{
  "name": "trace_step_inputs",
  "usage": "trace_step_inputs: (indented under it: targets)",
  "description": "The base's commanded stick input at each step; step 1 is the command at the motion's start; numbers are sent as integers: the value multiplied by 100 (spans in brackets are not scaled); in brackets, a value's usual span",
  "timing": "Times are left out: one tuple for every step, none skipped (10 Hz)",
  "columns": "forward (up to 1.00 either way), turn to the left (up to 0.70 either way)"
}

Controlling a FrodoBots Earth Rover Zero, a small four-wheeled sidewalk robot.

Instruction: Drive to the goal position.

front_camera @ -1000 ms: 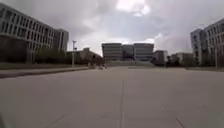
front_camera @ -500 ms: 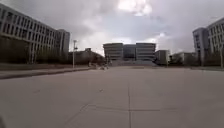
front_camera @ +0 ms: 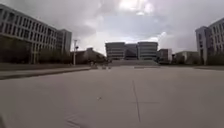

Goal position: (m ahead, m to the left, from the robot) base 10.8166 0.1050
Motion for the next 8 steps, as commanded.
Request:
trace_step_inputs:
  targets:
    - [100, -10]
    - [100, -28]
    - [100, -29]
    - [100, -29]
    - [100, -29]
    - [100, -29]
    - [100, -30]
    - [100, -30]
